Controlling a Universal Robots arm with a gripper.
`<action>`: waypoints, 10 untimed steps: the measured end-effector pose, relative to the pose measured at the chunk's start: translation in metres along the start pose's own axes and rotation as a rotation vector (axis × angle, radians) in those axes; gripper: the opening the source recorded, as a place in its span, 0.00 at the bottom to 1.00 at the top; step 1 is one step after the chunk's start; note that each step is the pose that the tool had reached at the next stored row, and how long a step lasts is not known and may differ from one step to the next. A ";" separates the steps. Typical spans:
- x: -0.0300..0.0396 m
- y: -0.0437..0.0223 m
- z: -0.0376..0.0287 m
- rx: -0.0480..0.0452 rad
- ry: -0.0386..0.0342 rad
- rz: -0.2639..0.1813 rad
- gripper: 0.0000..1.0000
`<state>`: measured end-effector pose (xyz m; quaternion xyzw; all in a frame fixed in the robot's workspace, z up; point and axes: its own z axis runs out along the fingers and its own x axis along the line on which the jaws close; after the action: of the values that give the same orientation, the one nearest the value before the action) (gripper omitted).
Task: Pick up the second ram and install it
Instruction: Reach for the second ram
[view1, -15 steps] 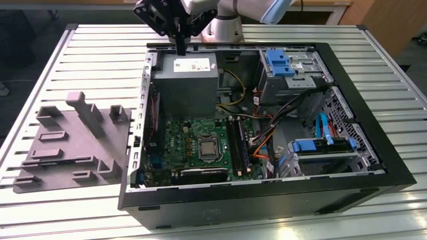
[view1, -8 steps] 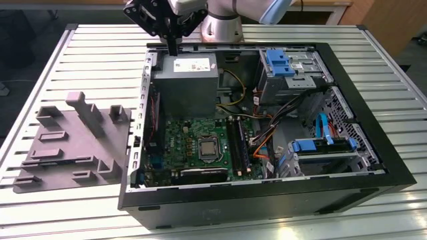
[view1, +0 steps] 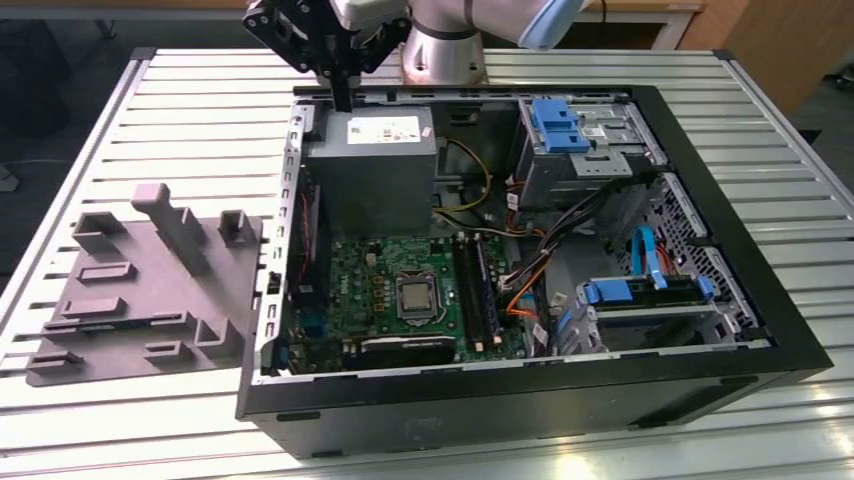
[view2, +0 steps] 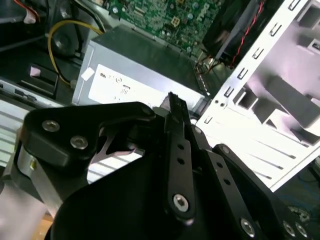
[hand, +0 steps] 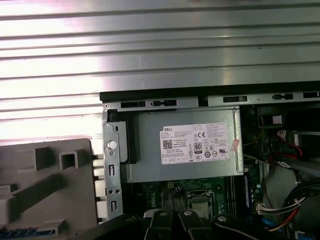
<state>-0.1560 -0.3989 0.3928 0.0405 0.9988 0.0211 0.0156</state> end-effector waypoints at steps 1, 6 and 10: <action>0.0009 -0.0001 0.0000 0.0000 0.0000 0.000 0.11; 0.0074 -0.0006 -0.0002 -0.0001 -0.0008 0.000 0.11; 0.0096 -0.0008 -0.0003 0.0000 -0.0008 0.000 0.11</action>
<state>-0.1657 -0.3989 0.3929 0.0405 0.9988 0.0211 0.0160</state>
